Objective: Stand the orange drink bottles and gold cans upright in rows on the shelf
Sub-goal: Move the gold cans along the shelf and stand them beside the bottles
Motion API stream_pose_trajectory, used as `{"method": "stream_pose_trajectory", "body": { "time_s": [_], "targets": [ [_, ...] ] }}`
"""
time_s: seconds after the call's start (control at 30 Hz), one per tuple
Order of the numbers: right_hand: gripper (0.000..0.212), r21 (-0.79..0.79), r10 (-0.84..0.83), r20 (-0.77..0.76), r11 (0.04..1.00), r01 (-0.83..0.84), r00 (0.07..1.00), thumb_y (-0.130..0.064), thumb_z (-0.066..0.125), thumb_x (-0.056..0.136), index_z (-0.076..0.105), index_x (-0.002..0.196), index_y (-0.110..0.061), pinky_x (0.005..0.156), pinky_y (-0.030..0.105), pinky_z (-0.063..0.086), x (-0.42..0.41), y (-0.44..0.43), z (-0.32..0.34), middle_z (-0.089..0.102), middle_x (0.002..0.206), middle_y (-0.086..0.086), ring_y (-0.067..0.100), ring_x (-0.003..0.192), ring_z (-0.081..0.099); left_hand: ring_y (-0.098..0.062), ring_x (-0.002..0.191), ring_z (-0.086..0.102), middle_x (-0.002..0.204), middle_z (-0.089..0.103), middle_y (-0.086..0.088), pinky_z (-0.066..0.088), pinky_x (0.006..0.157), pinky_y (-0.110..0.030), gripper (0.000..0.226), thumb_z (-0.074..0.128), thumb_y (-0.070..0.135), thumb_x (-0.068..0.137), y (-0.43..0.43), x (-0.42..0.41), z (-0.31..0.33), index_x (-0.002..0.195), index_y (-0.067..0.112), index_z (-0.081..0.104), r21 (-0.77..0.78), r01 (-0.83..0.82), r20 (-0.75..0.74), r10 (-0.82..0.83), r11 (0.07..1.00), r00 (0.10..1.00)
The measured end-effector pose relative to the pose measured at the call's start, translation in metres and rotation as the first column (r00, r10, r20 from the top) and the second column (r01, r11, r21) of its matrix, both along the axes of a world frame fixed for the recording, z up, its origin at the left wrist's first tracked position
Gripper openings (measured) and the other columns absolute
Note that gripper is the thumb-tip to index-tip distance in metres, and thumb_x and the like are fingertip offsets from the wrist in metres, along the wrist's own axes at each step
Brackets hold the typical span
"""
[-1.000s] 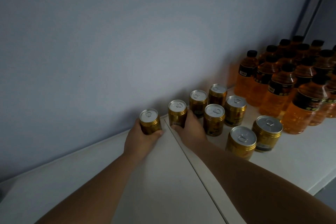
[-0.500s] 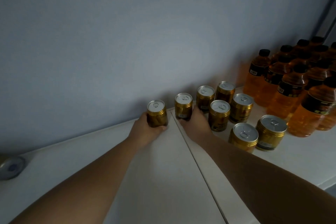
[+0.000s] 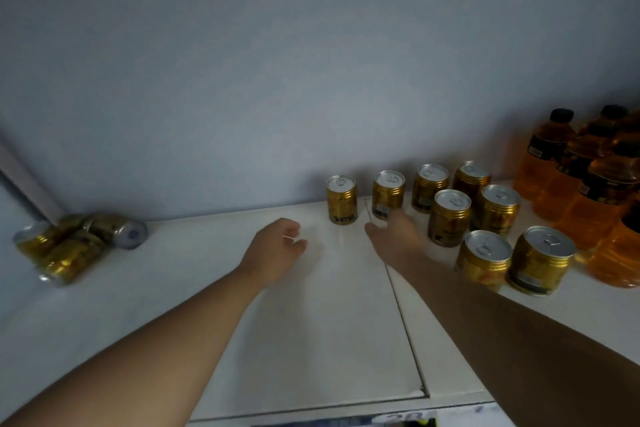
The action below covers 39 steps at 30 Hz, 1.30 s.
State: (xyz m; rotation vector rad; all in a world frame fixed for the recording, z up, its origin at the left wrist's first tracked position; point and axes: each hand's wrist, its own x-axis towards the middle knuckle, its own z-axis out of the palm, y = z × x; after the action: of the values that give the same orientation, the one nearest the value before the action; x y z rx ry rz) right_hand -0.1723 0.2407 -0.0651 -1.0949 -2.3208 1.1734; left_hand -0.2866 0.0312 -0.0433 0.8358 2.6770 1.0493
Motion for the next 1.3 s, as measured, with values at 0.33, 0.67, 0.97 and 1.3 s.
{"method": "stream_pose_trajectory", "body": {
  "time_s": [0.33, 0.67, 0.97, 1.3],
  "targets": [
    [0.057, 0.022, 0.215, -0.025, 0.977, -0.214, 0.976, -0.037, 0.064, 0.095, 0.050, 0.143, -0.009, 0.093, 0.027, 0.043, -0.006, -0.129, 0.017, 0.057, 0.141, 0.008, 0.026, 0.126, 0.055, -0.008, 0.091, 0.061, 0.109, 0.067, 0.007, 0.042, 0.066, -0.009, 0.032, 0.073, 0.027, 0.090, -0.147, 0.027, 0.010, 0.120, 0.018, 0.066, 0.007, -0.155, 0.026, 0.154, 0.988, 0.988],
    [0.054, 0.064, 0.431, -0.018, 0.901, -0.429, 0.902, -0.036, 0.068, 0.092, 0.054, 0.137, -0.010, 0.097, 0.030, 0.045, -0.010, -0.326, 0.023, 0.060, 0.135, 0.006, 0.023, 0.122, 0.058, -0.008, 0.100, 0.062, 0.112, 0.067, 0.011, 0.043, 0.082, -0.023, 0.035, 0.072, 0.033, 0.089, -0.348, 0.055, 0.013, 0.121, 0.024, 0.063, -0.064, -0.263, 0.045, 0.266, 0.963, 0.963],
    [0.057, 0.173, 0.513, 0.065, 0.839, -0.516, 0.856, -0.042, 0.065, 0.092, 0.052, 0.139, -0.013, 0.085, 0.028, 0.044, -0.026, -0.389, 0.031, 0.058, 0.136, 0.004, 0.023, 0.114, 0.060, -0.006, 0.100, 0.062, 0.111, 0.067, 0.013, 0.043, 0.080, -0.021, 0.039, 0.073, 0.038, 0.089, -0.431, 0.053, 0.009, 0.124, 0.025, 0.062, -0.021, -0.361, 0.051, 0.362, 0.932, 0.931],
    [0.057, 0.314, 0.592, 0.285, 0.686, -0.657, 0.754, -0.044, 0.063, 0.091, 0.049, 0.139, -0.016, 0.094, 0.034, 0.048, -0.108, -0.383, 0.037, 0.052, 0.134, 0.006, 0.026, 0.121, 0.053, -0.012, 0.108, 0.062, 0.114, 0.065, 0.011, 0.049, 0.094, -0.030, 0.046, 0.072, 0.042, 0.090, -0.436, -0.007, 0.006, 0.129, 0.022, 0.060, -0.031, -0.442, 0.071, 0.443, 0.897, 0.894]
  ]
}}
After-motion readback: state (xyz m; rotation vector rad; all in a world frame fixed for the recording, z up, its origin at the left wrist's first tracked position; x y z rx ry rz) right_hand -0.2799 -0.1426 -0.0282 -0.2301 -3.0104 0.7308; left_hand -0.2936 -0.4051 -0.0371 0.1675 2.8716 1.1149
